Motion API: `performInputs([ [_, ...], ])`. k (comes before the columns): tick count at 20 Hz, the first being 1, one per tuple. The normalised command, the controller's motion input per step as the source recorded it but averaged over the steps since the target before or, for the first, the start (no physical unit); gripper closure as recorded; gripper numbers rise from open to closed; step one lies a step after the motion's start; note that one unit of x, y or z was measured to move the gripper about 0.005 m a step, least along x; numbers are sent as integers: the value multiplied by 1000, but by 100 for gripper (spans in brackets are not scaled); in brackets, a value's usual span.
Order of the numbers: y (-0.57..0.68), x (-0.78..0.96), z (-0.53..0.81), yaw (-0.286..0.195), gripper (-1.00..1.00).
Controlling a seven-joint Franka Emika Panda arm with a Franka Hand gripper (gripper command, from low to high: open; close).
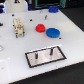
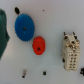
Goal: Insert the blue gear onto the right peg, followed by the red gear
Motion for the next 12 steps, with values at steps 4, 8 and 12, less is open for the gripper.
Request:
performInputs([
  [4,671,-441,-248,0,-100],
  [8,645,-414,-259,0,-100],
  [12,419,-261,-432,0,-100],
])
